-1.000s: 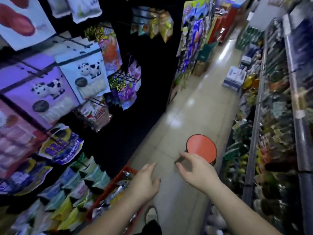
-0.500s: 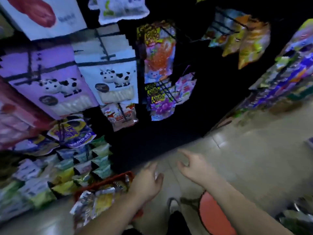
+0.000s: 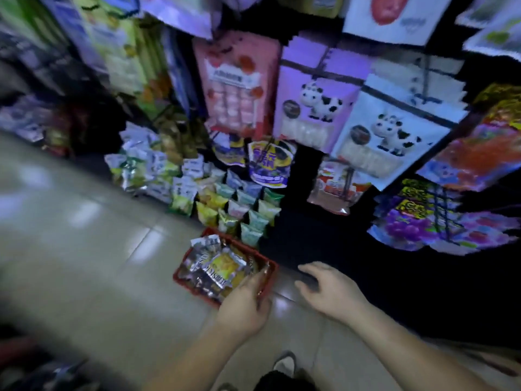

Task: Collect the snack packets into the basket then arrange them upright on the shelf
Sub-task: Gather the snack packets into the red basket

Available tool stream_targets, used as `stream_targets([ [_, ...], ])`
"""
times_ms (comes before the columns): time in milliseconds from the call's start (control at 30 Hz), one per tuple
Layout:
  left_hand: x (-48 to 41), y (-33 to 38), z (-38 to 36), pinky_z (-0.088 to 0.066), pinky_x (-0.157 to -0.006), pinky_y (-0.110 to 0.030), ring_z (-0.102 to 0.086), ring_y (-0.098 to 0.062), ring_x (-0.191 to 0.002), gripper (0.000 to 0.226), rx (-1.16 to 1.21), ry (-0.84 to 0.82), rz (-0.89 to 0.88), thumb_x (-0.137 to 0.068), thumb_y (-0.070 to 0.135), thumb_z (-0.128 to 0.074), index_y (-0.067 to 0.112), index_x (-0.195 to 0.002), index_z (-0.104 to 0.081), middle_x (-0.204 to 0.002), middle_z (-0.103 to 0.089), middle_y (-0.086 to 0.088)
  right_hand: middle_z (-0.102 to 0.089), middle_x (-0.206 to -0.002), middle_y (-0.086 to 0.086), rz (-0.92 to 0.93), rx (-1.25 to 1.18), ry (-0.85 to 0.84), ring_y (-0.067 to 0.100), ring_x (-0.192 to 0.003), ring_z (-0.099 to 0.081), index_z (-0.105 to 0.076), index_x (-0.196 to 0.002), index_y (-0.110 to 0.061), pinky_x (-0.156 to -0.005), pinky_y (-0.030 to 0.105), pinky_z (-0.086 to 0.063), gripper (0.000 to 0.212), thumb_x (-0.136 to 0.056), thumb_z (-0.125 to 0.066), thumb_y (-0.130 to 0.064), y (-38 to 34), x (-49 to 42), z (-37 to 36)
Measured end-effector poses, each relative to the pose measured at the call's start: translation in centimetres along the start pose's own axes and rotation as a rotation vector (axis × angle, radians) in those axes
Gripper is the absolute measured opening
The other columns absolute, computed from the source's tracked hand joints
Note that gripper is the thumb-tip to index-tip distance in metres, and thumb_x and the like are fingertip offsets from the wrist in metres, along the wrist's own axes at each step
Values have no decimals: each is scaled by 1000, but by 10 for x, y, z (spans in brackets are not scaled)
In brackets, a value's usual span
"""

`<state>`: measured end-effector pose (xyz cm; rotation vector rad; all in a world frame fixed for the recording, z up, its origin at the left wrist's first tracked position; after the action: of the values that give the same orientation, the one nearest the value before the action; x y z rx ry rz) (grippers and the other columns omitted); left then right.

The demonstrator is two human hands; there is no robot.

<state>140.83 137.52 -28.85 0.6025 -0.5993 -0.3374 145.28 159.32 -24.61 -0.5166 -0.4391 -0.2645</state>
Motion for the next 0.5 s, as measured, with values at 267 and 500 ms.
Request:
stream_targets([
  [267,31,-104,-31,-50,-101,-32,-60,-21,-122,72,181,127,212,-85,50,-47,27,-152,-40,-143,-55,-2,-49,-142,-24,211,150,-146,3,-132,-47,-49,-144,-41,-98,26,-47,73,-86,-31,-82,-60,-42,-60],
  [500,-11,-140,-83,-51,-91,-32,-62,-28,-119,63,180,260,394,-101,48,-45,30,-157,-24,-144,-56,-4,-47,-147,-18,288,221,-312,9,-137,-43,-43,-149,-40,-106,33,-44,98,-74,-14,-96,-32,-130,-119],
])
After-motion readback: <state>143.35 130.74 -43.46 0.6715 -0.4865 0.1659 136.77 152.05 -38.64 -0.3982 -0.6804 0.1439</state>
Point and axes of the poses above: each hand's wrist, its own x-axis away from the middle knuckle, its own z-axis out of the back of the hand, y = z × x, the point moved 2 cm from there along -x, towards the middle knuckle
